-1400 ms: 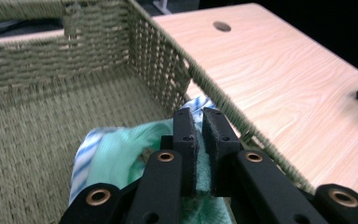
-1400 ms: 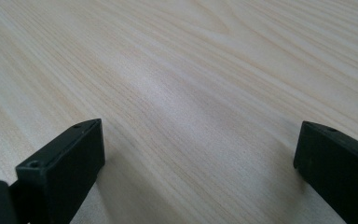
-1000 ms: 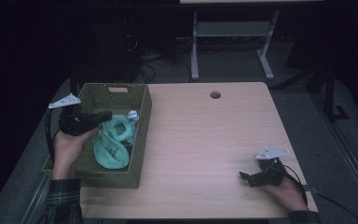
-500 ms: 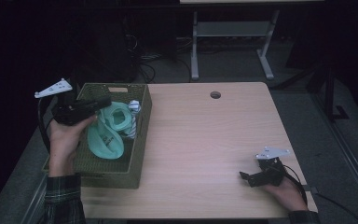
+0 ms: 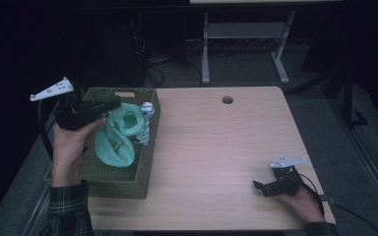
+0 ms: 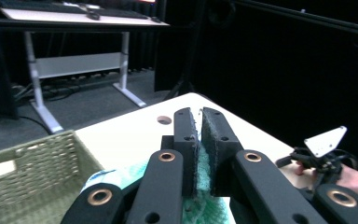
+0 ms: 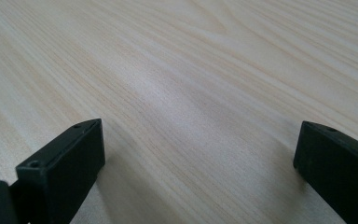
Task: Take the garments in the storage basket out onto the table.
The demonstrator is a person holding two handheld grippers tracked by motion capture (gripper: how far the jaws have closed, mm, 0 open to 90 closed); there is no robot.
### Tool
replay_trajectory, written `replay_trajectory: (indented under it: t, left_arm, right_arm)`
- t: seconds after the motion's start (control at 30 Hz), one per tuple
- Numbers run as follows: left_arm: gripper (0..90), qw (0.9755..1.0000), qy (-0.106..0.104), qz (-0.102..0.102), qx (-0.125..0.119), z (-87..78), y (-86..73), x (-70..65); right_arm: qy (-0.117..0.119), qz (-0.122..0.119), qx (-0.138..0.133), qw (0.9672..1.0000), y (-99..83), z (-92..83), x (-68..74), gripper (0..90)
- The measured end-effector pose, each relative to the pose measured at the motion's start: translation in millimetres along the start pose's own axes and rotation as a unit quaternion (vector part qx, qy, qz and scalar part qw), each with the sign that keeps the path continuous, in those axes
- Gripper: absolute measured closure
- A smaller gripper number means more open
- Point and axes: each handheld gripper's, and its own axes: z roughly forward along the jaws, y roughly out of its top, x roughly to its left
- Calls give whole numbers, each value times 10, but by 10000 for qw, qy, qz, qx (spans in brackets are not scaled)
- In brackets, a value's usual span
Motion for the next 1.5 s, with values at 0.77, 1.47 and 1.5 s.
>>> replay_trajectory:
  t: [0.77, 1.47, 1.5]
  left_arm:
    - [842, 9957, -810, 415, 143, 515, 60, -542]
    - [842, 9904, -1143, 476, 622, 1144, -81, -818]
    - [842, 9901, -1145, 488, 646, 1175, -97, -830]
  right_arm:
    - [-1, -6, 2, 10000, 0, -1, -1, 17]
    - [1, -2, 1, 10000, 0, -1, 0, 17]
    - [1, -3, 1, 10000, 0, 0, 0, 17]
